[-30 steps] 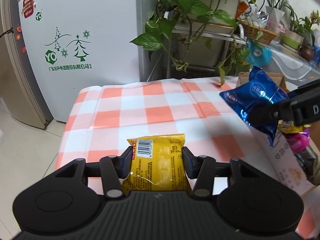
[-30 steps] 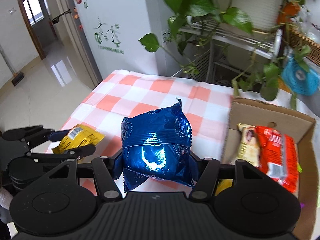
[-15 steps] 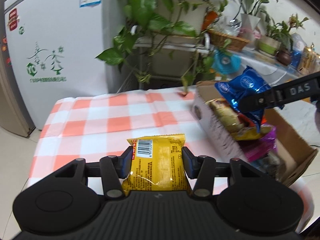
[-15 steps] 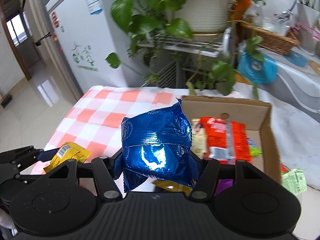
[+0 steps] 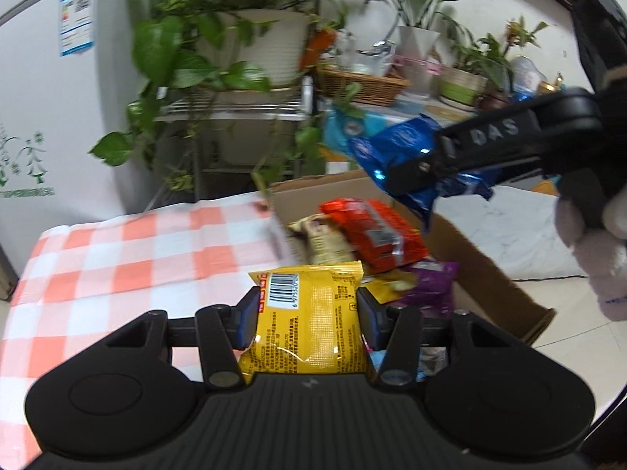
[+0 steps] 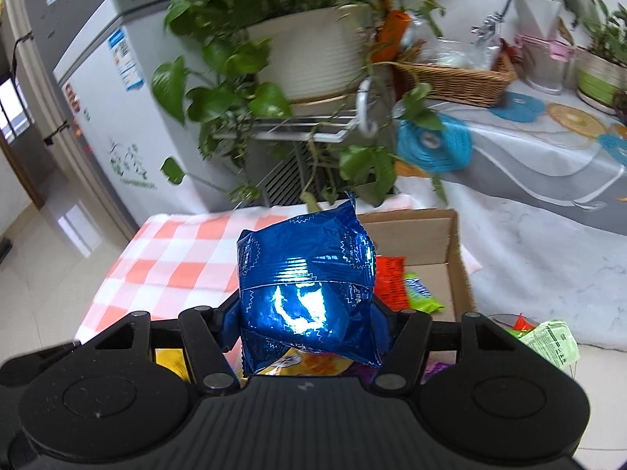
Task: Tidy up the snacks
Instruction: 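Carry the blue bag with the right tool while the left carries the yellow packet to the box, then open both tools over the box to drop the blue bag and yellow packet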
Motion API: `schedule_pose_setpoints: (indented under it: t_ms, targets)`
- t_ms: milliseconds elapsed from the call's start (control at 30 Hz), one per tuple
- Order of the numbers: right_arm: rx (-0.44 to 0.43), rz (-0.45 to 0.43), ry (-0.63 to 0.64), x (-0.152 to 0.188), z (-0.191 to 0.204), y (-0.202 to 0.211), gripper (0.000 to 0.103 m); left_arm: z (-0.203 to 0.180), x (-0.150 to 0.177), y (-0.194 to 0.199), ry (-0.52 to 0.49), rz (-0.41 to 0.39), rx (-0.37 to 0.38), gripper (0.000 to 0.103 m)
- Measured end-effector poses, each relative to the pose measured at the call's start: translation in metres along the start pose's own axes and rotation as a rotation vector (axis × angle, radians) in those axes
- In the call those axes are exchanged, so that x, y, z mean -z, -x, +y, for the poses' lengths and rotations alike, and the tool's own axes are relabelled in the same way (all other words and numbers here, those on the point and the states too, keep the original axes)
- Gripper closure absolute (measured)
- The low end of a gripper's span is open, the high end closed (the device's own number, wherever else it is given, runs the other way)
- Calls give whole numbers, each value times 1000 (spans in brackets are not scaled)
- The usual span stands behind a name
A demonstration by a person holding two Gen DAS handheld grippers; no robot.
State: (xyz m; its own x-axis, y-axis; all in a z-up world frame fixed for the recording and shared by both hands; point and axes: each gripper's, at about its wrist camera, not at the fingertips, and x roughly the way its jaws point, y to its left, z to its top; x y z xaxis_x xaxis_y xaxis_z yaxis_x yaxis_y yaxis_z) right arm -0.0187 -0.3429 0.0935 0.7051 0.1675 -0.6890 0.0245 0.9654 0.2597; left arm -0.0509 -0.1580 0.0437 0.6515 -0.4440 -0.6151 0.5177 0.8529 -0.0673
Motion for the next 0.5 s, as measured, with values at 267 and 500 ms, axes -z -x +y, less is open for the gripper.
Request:
schedule_pose_setpoints:
  t_ms: [267,500]
  targets:
    - [27,8,-80,-3,-21,-3,34,-40,-1,-17,-38,31,58,53]
    - [56,55,-128,1,-31,-13,34,-56,-1,-36,-4,76,69,53]
